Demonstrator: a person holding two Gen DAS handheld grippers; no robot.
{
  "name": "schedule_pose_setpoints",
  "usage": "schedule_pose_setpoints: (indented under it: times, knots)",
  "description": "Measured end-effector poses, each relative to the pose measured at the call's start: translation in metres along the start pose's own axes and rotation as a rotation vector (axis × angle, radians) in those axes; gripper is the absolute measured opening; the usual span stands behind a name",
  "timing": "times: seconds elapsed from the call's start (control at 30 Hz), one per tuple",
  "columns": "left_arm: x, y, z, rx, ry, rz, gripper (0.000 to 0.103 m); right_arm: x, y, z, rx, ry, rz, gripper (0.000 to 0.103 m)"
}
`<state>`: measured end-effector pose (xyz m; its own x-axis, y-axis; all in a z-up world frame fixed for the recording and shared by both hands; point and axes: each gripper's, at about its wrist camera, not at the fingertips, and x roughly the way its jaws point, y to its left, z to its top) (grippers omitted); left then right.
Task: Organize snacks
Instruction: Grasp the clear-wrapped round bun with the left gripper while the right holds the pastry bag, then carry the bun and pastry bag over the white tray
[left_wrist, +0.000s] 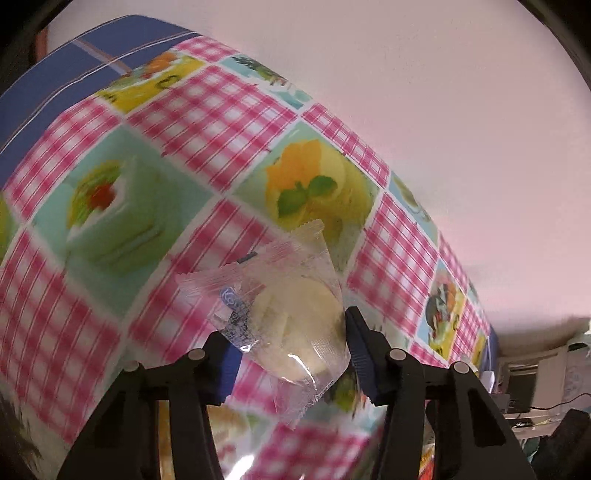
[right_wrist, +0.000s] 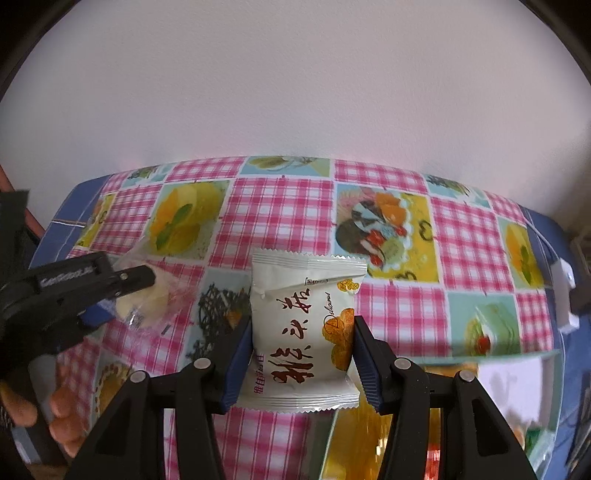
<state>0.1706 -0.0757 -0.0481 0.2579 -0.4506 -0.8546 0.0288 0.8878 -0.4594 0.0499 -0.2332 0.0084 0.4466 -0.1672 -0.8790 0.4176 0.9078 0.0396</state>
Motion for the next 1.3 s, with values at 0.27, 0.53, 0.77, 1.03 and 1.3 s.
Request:
schedule_pose_setpoints:
  times: [0.27,0.53,0.77,1.03,1.3]
  knots:
    - [-0.057,0.002,-0.041,-0.021,-0.052,-0.01,0.054,-0.033,-0.01,-0.034,0.068,0.006,0.01,0.055]
    - [-0.093,0.003,-0.084,-0.007,-0.098,-0.026,0.054,-0.064,-0.018,-0.071,0.111,-0.002,0.013,0.055]
    - [-0.1,-0.001,-0.117,0.044,-0.091,-0.027,0.054,-0.084,-0.032,-0.098,0.16,-0.012,-0.003,0.055]
    - [-0.114,-0.021,-0.141,0.115,-0.091,-0.053,0.055,-0.104,-0.049,-0.119,0.216,-0.025,0.005,0.055]
    - [-0.121,-0.064,-0.161,0.236,-0.085,-0.123,0.055,-0.124,-0.083,-0.116,0.299,-0.082,0.019,0.055]
